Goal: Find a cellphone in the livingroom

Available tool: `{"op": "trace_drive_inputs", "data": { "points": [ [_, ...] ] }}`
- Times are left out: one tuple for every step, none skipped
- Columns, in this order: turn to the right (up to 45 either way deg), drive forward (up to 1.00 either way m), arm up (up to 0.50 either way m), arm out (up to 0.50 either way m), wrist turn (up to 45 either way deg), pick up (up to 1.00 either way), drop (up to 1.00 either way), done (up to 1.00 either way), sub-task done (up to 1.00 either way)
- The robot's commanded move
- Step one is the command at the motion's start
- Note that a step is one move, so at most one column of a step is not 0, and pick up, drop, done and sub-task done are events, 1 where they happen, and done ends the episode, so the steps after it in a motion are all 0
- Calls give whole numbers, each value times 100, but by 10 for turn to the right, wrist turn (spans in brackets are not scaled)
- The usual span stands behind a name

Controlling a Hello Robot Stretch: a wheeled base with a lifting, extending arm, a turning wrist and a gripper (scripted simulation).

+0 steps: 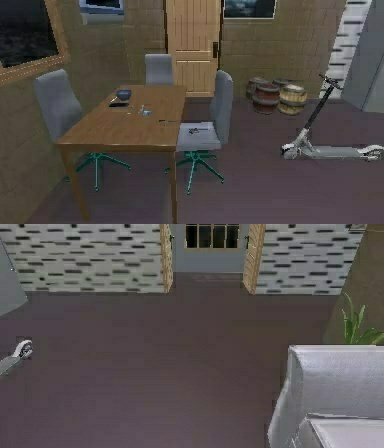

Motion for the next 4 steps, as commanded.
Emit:
{"op": "trace_drive_inputs", "data": {
  "points": [
    [0, 5, 0, 0, 0, 0, 0, 0, 0],
    [-450, 0, 0, 0, 0, 0, 0, 0, 0],
    [-90, 0, 0, 0, 0, 0, 0, 0, 0],
    [0, 5, 0, 0, 0, 0, 0, 0, 0]
  ]
}}
